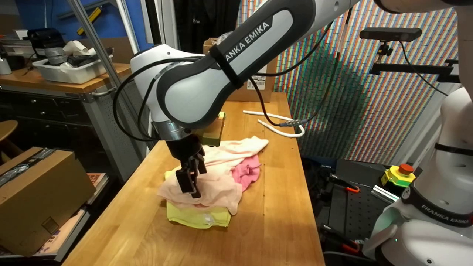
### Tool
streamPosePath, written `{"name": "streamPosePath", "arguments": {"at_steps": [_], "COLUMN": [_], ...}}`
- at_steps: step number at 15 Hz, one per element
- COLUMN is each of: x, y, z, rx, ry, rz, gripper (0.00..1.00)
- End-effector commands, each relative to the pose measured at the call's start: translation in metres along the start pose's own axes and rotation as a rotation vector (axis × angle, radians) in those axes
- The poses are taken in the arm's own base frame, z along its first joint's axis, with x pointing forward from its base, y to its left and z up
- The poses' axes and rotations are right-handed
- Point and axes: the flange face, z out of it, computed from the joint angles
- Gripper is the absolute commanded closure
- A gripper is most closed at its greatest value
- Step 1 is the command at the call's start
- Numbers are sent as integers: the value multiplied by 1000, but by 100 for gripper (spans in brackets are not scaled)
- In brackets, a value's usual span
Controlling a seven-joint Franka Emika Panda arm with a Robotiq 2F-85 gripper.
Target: Move the white rope and radish to the right, move the peach shirt forwards, move the yellow towel and pink shirt to the left
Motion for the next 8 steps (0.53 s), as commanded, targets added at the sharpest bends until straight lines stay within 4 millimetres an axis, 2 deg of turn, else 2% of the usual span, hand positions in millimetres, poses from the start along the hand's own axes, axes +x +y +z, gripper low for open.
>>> {"name": "streamPosePath", "arguments": {"at_steps": [1,8], "x": [-8,-10], "y": [4,3], "z": [-3,5], "rx": [-3,2], "ry": [12,20], "rz": [-33,-65], "gripper": [0,0]}}
